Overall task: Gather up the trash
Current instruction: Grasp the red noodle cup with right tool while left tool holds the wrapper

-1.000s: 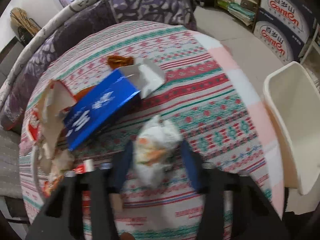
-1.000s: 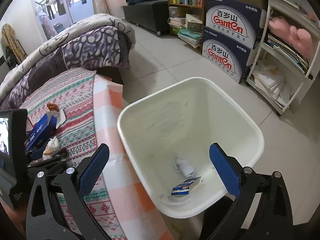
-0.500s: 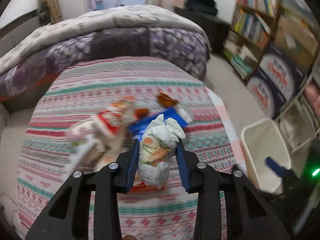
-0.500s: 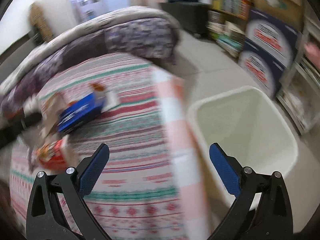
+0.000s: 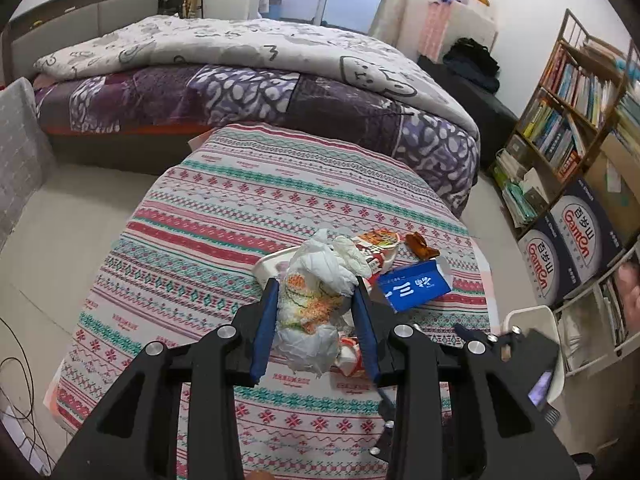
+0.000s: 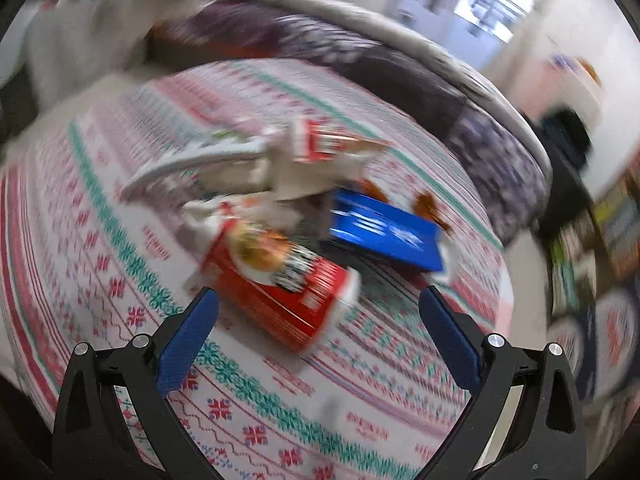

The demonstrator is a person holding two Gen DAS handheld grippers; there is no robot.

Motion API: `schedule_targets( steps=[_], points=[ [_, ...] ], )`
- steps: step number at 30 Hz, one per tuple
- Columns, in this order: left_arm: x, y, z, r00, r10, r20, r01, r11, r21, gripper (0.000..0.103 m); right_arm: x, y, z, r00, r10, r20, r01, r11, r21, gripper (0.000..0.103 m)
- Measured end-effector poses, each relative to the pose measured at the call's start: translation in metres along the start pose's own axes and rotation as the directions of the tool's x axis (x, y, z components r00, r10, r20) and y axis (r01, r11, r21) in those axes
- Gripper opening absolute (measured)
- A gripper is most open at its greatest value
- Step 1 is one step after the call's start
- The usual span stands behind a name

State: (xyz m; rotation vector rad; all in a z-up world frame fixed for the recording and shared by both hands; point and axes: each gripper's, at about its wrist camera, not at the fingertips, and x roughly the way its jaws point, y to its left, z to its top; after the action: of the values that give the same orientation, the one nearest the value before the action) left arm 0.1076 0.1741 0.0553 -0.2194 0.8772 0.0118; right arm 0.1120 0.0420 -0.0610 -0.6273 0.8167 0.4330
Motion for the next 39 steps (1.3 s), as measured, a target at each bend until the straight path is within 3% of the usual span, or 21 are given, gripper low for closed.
schedule_targets(
  steps=[7, 10, 13, 14, 19, 26, 32, 36, 39],
  points=[
    [-0.002, 0.019, 0.002, 1.0, -0.007, -0.014, 0.006, 0.999, -0.046, 0.037, 0.029, 0.024, 0.017, 0.998, -0.025, -0.061, 0.012, 0.977, -0.213, 0.096],
    [-0.002, 0.022, 0.002, 1.0, -0.008, -0.016, 0.008, 0.999, -0.052, 0.037, 0.038, 0.022, 0.014, 0.996, -0.014, -0.089, -0.007, 0.973, -0.23, 0.092],
    [-0.002, 0.024, 0.003, 1.0, -0.012, -0.015, 0.011, 0.998, -0.057, 0.037, 0.035, 0.007, 0.012, 0.989, 0.091, -0.115, -0.103, 0.989, -0.107, 0.061],
    [-0.001, 0.024, 0.003, 1.0, -0.014, -0.017, 0.013, 0.998, -0.061, 0.037, 0.032, 0.001, 0.01, 0.988, 0.108, -0.112, -0.115, 0.991, -0.064, 0.056],
    [0.003, 0.022, -0.002, 1.0, -0.003, -0.025, 0.001, 0.998, -0.069, 0.037, 0.014, -0.029, 0.001, 0.985, 0.152, -0.081, -0.138, 0.979, 0.149, 0.052],
    [0.007, 0.007, -0.008, 1.0, 0.007, -0.019, -0.008, 0.999, -0.038, 0.037, -0.024, -0.069, -0.007, 0.989, 0.145, 0.003, -0.133, 0.898, 0.418, 0.051],
    [0.008, -0.009, -0.013, 1.0, 0.022, 0.009, -0.022, 1.0, 0.002, 0.037, -0.045, -0.093, -0.012, 0.995, 0.096, 0.03, -0.097, 0.832, 0.547, 0.051],
    [0.01, -0.017, -0.018, 0.999, 0.035, 0.025, -0.035, 0.999, 0.009, 0.037, -0.053, -0.103, -0.029, 0.997, 0.067, 0.04, -0.077, 0.768, 0.636, 0.051],
    [0.012, -0.025, -0.023, 0.997, 0.06, 0.049, -0.061, 0.998, 0.015, 0.037, -0.053, -0.11, -0.042, 0.998, 0.019, 0.053, -0.049, 0.742, 0.669, 0.052]
  ],
)
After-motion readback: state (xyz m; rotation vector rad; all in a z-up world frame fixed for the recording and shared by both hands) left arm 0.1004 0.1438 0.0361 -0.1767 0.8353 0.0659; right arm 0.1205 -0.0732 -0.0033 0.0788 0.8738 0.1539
